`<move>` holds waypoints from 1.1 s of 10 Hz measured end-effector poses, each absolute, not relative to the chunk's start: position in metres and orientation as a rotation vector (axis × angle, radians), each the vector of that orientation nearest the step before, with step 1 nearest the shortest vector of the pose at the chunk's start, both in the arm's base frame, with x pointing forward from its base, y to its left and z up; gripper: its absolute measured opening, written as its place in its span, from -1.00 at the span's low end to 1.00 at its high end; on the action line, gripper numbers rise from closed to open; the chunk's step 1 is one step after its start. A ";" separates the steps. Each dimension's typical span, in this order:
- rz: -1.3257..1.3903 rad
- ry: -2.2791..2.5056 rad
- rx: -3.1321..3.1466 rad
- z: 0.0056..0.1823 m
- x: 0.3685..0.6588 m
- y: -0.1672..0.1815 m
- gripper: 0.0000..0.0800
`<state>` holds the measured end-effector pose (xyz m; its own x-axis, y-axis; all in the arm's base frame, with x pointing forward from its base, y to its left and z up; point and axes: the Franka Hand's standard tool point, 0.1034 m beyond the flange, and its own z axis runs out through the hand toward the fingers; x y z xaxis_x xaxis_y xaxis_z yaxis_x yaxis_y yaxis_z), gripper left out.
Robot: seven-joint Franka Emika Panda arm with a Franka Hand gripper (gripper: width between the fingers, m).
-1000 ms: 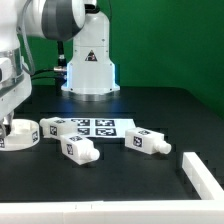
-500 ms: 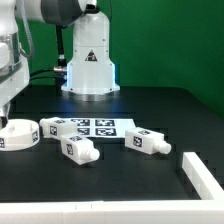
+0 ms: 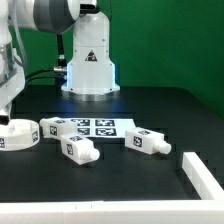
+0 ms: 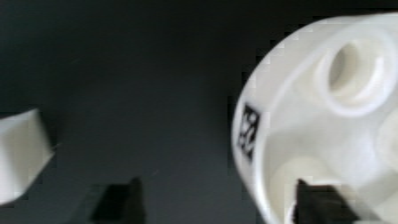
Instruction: Assemble stool
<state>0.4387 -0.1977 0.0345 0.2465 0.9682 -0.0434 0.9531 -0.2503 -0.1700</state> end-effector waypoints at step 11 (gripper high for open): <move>0.209 -1.859 -2.351 0.008 0.425 -0.205 -0.25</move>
Offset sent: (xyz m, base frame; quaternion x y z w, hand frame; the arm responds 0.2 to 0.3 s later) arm 0.0043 -0.0035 -0.0185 -0.0126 0.0739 -0.0282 0.9968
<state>0.4251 -0.2046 0.0082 0.2283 0.9733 -0.0239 0.9543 -0.2285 -0.1924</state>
